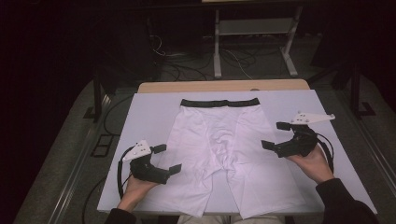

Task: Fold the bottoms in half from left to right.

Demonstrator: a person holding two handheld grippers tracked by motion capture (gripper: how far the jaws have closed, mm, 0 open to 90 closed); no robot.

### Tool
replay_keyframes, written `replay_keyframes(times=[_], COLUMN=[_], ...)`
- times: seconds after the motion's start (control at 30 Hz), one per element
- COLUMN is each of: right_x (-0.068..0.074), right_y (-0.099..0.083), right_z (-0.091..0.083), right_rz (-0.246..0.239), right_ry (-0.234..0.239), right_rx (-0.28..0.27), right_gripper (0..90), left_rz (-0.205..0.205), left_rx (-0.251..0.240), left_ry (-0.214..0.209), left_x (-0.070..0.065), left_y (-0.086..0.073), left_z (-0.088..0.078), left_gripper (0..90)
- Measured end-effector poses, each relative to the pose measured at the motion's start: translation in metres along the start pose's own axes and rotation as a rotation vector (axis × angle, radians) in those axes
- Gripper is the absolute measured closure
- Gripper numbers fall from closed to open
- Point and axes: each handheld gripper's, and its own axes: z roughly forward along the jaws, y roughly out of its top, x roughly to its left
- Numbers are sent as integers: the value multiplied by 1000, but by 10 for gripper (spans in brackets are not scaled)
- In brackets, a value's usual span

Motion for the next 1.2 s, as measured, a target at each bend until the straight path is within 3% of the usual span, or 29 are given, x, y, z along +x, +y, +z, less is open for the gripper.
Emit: replay_keyframes(times=[0.8, 1.2], right_x=[-2, -1], right_y=[39, 47], right_z=[41, 60], right_rz=[-31, -35], right_ry=[52, 65], right_rx=[22, 35], right_gripper=[0, 0], left_rz=[-8, -8], left_rx=[-7, -9], left_ry=[16, 11], left_x=[3, 3], left_y=[0, 0], left_z=[-2, -1], left_gripper=[0, 0])
